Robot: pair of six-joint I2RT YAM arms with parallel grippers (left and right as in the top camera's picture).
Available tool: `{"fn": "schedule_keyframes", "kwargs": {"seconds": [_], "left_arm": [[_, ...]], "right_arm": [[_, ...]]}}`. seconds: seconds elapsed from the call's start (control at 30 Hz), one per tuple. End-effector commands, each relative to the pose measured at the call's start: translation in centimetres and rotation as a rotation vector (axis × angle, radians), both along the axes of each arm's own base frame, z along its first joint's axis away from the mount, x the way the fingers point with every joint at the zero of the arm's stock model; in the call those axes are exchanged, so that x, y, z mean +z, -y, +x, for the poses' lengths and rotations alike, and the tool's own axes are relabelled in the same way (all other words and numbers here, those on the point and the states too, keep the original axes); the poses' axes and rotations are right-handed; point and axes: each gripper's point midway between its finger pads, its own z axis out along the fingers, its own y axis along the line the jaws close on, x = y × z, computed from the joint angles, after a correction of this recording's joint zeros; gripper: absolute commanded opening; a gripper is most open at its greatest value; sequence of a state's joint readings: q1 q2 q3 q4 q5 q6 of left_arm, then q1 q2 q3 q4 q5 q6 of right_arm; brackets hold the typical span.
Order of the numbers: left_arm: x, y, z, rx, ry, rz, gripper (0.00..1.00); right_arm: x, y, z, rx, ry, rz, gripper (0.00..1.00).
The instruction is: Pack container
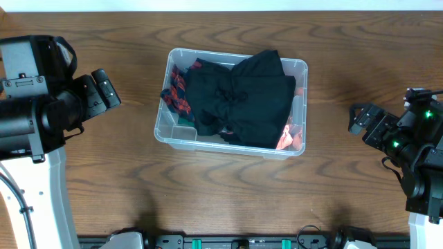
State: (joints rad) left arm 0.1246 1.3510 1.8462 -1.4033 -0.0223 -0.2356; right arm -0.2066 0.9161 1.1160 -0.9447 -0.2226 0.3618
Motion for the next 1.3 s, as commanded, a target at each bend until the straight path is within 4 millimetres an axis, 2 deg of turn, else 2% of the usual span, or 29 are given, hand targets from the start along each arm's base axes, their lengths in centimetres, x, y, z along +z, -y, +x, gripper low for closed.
{"fn": "schedule_keyframes", "kwargs": {"seconds": [0.0,0.73,0.83,0.97,1.03,1.13,1.27], "left_arm": [[0.0,-0.1,-0.3,0.005,0.0,0.001,0.98],[0.0,-0.1,-0.3,0.005,0.0,0.001,0.98],[0.0,-0.1,-0.3,0.005,0.0,0.001,0.98],[0.0,-0.1,-0.3,0.005,0.0,0.001,0.98],[0.0,-0.1,-0.3,0.005,0.0,0.001,0.98],[0.0,-0.1,-0.3,0.005,0.0,0.001,0.98],[0.0,-0.1,-0.3,0.005,0.0,0.001,0.98]], "right_arm": [[0.1,0.4,0.0,-0.009,0.002,-0.015,0.99],[-0.1,0.4,-0.1,-0.009,-0.005,-0.014,0.99],[0.0,1.1,-0.6,-0.013,-0.001,-0.092,0.99],[2.2,-1.0,-1.1,0.199,0.156,-0.302,0.99],[2.4,-2.6,-2.0,0.311,0.231,-0.38,0.99],[0.6,-3.6,-4.2,0.392,0.274,-0.447,0.99],[-3.6,-4.1,-6.5,0.408,0.29,-0.447,0.99]]}}
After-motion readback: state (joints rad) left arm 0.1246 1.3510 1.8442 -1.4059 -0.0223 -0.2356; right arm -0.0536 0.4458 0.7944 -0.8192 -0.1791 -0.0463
